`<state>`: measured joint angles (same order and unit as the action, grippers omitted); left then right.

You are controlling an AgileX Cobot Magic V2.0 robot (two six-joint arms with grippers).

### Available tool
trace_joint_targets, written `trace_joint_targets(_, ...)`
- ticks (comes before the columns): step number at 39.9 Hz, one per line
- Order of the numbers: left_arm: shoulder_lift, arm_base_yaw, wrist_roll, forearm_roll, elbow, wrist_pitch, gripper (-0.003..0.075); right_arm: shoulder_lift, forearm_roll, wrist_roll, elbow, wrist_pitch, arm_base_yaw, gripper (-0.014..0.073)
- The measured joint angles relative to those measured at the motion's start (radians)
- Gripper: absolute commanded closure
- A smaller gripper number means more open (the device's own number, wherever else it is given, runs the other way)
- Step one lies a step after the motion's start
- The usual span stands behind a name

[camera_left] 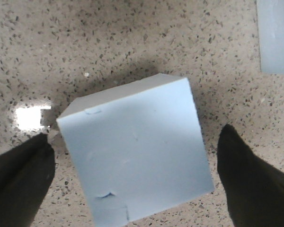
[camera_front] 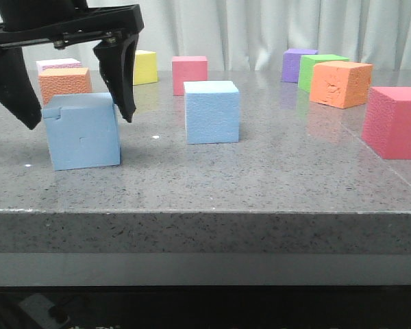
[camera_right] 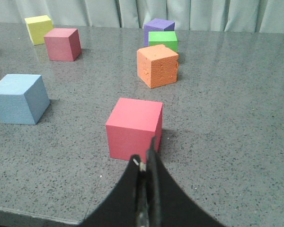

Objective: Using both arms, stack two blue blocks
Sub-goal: 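Lower the open left gripper around the nearer light blue cube, then close the left gripper and lift the nearer light blue cube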

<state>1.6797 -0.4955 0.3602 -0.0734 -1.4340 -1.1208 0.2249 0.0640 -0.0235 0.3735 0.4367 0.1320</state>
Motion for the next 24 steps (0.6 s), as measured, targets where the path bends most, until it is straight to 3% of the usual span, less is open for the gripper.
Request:
trace_joint_targets(4,0.002,0.0,0.0,0.0,0.0,0.002,0.0101,0.0,0.0,0.0,0.0,0.0,0.0,0.0664)
trace_joint_targets(15,0.002,0.0,0.002,-0.003,0.0,0.011,0.0419,0.0,0.0,0.0,0.0,0.0,0.0,0.0664)
trace_joint_targets(24,0.002,0.0,0.002,-0.003,-0.004,0.011,0.0466,0.0,0.0,0.0,0.0,0.0,0.0,0.0664)
